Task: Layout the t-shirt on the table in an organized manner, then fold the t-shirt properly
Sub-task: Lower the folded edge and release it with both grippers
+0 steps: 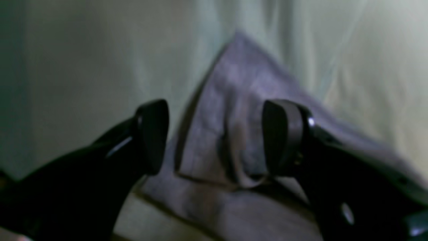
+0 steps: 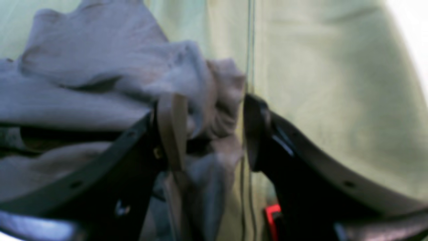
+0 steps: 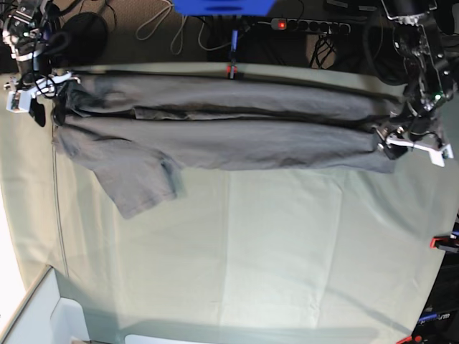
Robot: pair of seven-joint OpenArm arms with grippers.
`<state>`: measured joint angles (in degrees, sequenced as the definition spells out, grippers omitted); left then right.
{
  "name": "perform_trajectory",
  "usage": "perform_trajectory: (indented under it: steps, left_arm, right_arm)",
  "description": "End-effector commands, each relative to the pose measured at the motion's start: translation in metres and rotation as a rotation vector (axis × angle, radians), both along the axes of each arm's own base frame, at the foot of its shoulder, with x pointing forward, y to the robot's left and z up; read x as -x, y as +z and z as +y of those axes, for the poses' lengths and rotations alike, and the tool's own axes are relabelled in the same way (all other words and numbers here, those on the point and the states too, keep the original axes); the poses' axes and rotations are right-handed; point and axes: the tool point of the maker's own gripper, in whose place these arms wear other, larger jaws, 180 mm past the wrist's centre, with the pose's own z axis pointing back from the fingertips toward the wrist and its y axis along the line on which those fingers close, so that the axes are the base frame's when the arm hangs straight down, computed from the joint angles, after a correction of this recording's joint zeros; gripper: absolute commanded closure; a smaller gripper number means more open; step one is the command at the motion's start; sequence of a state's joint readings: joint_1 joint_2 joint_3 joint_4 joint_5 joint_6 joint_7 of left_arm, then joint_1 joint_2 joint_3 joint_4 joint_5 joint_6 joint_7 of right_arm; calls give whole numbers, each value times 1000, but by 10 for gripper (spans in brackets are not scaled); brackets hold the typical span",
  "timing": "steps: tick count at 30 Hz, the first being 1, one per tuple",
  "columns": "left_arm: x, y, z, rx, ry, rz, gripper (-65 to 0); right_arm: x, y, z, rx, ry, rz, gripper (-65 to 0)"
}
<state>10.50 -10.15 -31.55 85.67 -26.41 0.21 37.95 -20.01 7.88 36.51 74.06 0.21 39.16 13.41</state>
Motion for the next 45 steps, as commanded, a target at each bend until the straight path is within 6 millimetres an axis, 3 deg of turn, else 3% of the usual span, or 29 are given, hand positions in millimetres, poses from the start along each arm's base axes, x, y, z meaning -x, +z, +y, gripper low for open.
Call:
perform_trajectory:
  steps: [1,4,7,14,22,26,31,39,45]
  left_arm:
    - [-10,20,10,-34,6,-58,-422]
    - [-16,29,10,-43,2,-81,-422]
    - [-33,38,12,-46,5,-114,-422]
    - [-62,6,14,58,56,-65,-422]
    - [-69,-34,-4,111,18,42,-422]
    - [-69,-45,-12,115,-9,81,-422]
    - [-67,-47,-12,118,-8,88,-422]
    - [-65,-49,-12,118,-8,95,-422]
    - [-64,-50,-12,119,-8,97,-422]
  right_arm:
    - [-9,20,-3,11,15,-70,-283]
    - [-13,25,-2,19,20,-86,-283]
    - [-17,28,-3,22,22,-96,-284]
    - [-52,38,0,21,32,-124,-285]
    - [-110,43,-2,60,93,-31,-285]
    - [-139,26,12,71,196,75,-285]
    - [-158,-1,38,53,302,168,-306]
    - [-186,-17,64,5,362,226,-334]
    - [-192,-24,76,0,400,257,-334]
